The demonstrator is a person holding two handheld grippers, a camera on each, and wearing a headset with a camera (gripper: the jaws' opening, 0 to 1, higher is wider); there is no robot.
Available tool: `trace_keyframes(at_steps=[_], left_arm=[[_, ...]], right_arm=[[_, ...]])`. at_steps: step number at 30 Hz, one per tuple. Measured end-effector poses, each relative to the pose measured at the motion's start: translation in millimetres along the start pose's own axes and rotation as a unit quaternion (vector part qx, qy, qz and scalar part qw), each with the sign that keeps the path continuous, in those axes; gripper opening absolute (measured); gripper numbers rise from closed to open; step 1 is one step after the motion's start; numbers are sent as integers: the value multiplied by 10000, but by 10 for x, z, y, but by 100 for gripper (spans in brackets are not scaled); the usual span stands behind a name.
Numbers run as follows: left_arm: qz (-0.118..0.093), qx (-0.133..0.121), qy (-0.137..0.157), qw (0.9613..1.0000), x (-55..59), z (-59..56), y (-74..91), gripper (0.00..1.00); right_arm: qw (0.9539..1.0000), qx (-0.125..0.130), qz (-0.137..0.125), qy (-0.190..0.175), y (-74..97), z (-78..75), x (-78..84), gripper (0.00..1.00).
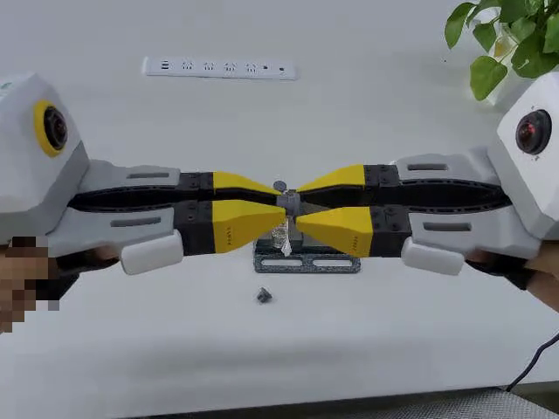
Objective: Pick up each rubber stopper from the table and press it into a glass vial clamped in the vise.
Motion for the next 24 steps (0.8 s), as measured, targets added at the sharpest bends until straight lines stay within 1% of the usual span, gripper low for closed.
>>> trace_keyframes(at_steps=[7,8,12,13,16,24], left_arm=[[-56,-9,21,10000,-12,-1,4,3],[-45,-7,21,10000,-10,-4,1,3],[-74,-21,16,10000,-23,1,-3,3],[-75,-26,6,10000,-25,4,-3,3],[-87,-13,17,10000,-28,6,-3,3],[-134,17,47,9999,-29,15,6,3]], right_arm=[[9998,-47,-90,-193,-4,-13,-5,7],[9997,-45,-135,-184,-1,-14,-17,7],[9996,-38,-159,-216,8,-30,-18,7],[9998,-12,-167,-125,9,-35,-22,7],[9997,-18,-167,-152,13,-28,-22,7],[9999,-27,-123,7,25,-24,-37,7]])
Point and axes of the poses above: the centre of the closed fingertips' face, and the gripper's own axes: y roughly backward along the fingers, z roughly to its left, x roughly out of its underside, the point moved 5 cm from there along y, roughly backward along the fingers, and after that the axes turned 13 degrees about z, right-handed, at the moved point
